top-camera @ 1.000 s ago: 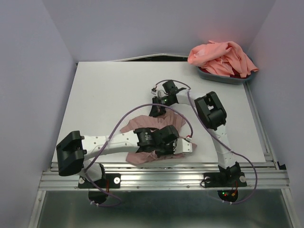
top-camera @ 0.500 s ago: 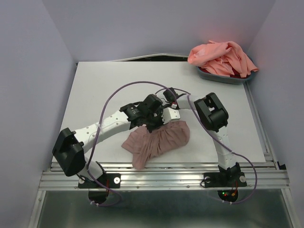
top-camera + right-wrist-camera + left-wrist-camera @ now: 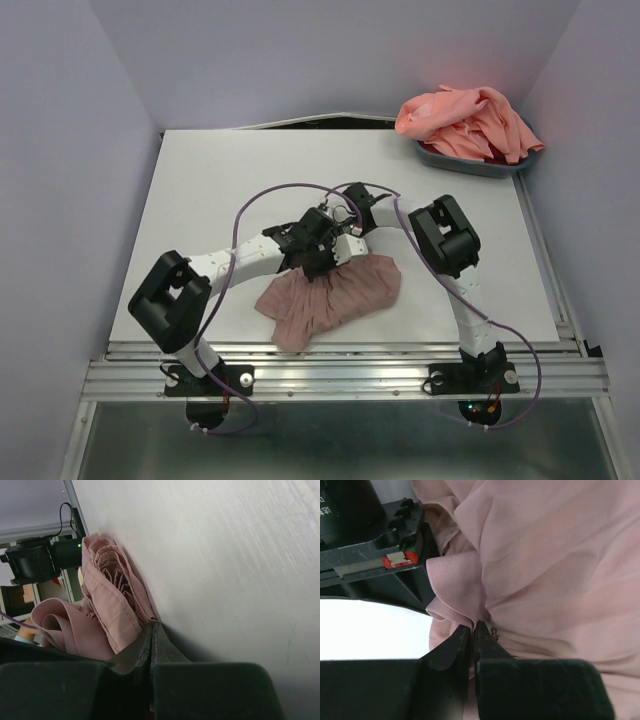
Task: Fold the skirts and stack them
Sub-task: Fold the skirt
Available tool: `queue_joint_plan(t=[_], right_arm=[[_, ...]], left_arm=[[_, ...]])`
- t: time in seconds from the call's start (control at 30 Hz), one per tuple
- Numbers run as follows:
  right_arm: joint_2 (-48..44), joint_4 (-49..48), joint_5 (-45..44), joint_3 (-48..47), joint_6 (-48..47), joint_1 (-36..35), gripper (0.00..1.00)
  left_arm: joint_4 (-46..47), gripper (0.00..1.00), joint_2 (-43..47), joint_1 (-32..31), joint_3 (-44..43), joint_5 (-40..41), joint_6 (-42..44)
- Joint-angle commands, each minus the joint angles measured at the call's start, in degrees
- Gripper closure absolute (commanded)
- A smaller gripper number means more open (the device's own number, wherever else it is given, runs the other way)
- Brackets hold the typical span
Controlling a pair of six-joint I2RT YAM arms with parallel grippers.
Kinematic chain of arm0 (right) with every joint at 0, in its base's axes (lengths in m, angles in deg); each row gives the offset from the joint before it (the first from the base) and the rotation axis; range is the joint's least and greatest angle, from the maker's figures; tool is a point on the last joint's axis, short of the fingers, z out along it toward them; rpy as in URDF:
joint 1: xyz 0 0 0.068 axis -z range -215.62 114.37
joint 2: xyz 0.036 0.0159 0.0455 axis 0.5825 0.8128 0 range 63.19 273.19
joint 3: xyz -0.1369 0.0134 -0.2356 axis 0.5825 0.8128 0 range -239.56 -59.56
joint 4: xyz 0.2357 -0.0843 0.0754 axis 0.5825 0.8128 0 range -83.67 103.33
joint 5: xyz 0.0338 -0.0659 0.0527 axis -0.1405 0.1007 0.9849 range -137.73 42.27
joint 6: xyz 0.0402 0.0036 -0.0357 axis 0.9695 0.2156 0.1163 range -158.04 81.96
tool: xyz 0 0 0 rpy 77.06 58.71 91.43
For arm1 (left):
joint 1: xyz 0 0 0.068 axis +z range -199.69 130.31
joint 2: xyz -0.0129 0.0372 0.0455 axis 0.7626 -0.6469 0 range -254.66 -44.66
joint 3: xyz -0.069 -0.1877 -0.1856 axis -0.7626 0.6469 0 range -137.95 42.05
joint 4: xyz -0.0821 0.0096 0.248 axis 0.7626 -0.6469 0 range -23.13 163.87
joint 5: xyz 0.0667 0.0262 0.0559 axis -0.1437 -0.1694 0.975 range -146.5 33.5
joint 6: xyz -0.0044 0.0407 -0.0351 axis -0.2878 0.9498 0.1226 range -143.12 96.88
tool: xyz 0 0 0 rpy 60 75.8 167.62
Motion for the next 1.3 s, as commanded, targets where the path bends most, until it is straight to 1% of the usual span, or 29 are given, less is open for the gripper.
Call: queue_joint_plan(t=[0.0, 0.1, 0.13, 0.17, 0.23, 0.27, 0.3, 0.37, 0.4, 0.43, 0.53, 0.57, 0.63, 0.67, 0.73, 0.8, 0.83, 0.87, 0.9, 0.93, 0.97, 1.0, 1.03, 1.07, 1.13, 1.17, 1.23, 1.27], right_arm=[[1.99, 2.22, -4.09, -1.70, -2.75, 0.03, 0.99], [2.43, 2.57, -6.37, -2.92, -2.67, 0.03, 0.99], [2.43, 2.57, -9.25, -4.41, -2.23, 0.03, 0.98], [2.52, 2.57, -10.93, -4.42, -1.88, 0.64, 0.97], [2.87, 2.66, -13.31, -8.27, -1.00, 2.21, 0.92], [3.31, 2.57, -14.54, -9.94, 0.22, 3.35, 0.87], [3.92, 2.49, -14.73, -13.53, 1.11, 5.89, 0.84], [5.94, 2.22, -13.94, -16.88, 3.74, 8.45, 0.74], [6.47, 2.22, -13.68, -19.69, 4.53, 10.55, 0.71], [7.00, 2.13, -13.41, -20.76, 5.33, 11.44, 0.63], [5.87, 2.05, -13.58, -22.87, 5.42, 13.73, 0.51], [4.38, 2.13, -14.46, -22.88, 5.07, 13.74, 0.46], [2.44, 2.13, -15.16, -22.62, 4.72, 15.14, 0.43], [1.48, 2.22, -15.43, -21.74, 4.98, 16.36, 0.38], [-1.51, 2.13, -15.43, -20.25, 5.16, 17.95, 0.33], [-3.44, 2.13, -15.17, -17.26, 4.98, 20.23, 0.27], [-5.54, 2.13, -15.08, -16.12, 4.46, 20.94, 0.20], [-6.61, 2.05, -15.43, -13.50, 4.19, 22.25, 0.14], [-8.97, 1.96, -15.61, -12.26, 3.58, 22.78, 0.06], [-10.12, 1.96, -15.61, -10.94, 3.23, 23.31, 0.03], [-11.27, 1.96, -15.87, -9.79, 2.96, 23.32, 0.00], [-13.54, 1.96, -16.13, -7.78, 2.61, 24.01, 0.00], [-13.56, 1.96, -16.31, -6.80, 2.26, 24.54, 0.00], [-15.74, 1.96, -16.48, -6.01, 1.65, 24.55, 0.00], [-17.86, 1.96, -16.92, -3.55, 0.94, 24.55, 0.00], [-19.78, 2.04, -17.27, -2.76, 0.50, 24.55, 0.00], [-21.38, 2.05, -17.28, -1.09, 0.41, 24.55, 0.00], [-22.60, 2.05, -16.76, 0.49, 0.15, 25.07, 0.00]], left_arm=[[6.18, 1.00, -1.70, 1.79, 0.63, 0.70, 1.74], [6.97, 1.00, -3.19, 1.79, 0.98, 1.14, 2.97], [6.98, 1.00, -4.24, 1.79, 1.07, 1.14, 2.98], [6.98, 1.00, -4.25, 1.79, 1.07, 1.14, 2.89], [6.89, 1.00, -5.39, 1.79, 1.16, 1.05, 2.89], [6.45, 1.00, -6.52, 1.79, 0.98, 1.05, 3.41], [5.40, 1.00, -7.14, 1.79, 0.55, 1.40, 3.59], [4.87, 1.00, -9.07, 1.79, -0.34, 2.54, 4.29], [4.78, 0.99, -9.60, 1.79, -0.69, 3.85, 4.55], [4.78, 0.99, -10.13, 1.88, -1.30, 4.21, 4.99], [4.52, 0.97, -12.50, 2.49, -3.14, 5.01, 7.63], [4.34, 0.95, -13.55, 2.93, -3.67, 5.27, 9.03], [3.90, 0.94, -14.44, 3.81, -4.99, 5.27, 10.79], [3.99, 0.92, -14.79, 4.34, -6.04, 5.27, 11.84], [3.72, 0.92, -15.67, 6.18, -7.62, 5.18, 15.62], [2.68, 0.91, -16.90, 7.32, -8.77, 5.45, 18.52], [2.32, 0.91, -17.51, 8.37, -9.82, 5.62, 21.49], [2.32, 0.89, -18.39, 8.99, -10.18, 5.88, 22.74], [2.32, 0.86, -18.83, 10.04, -11.05, 6.24, 25.27], [2.32, 0.84, -19.19, 10.49, -11.67, 6.41, 25.30], [2.23, 0.82, -19.88, 10.93, -12.37, 6.68, 27.30], [1.45, 0.77, -20.24, 11.37, -13.25, 7.03, 28.02], [0.83, 0.73, -20.33, 11.81, -14.22, 6.86, 28.72], [0.04, 0.63, -19.90, 12.51, -16.31, 6.42, 29.86], [-2.25, 0.54, -18.84, 13.13, -18.61, 4.75, 30.31], [-2.95, 0.46, -17.53, 13.31, -20.71, 4.31, 30.57], [-4.62, 0.36, -16.21, 13.39, -22.83, 4.65, 30.49], [-5.41, 0.22, -15.24, 13.57, -25.27, 5.18, 30.14]])
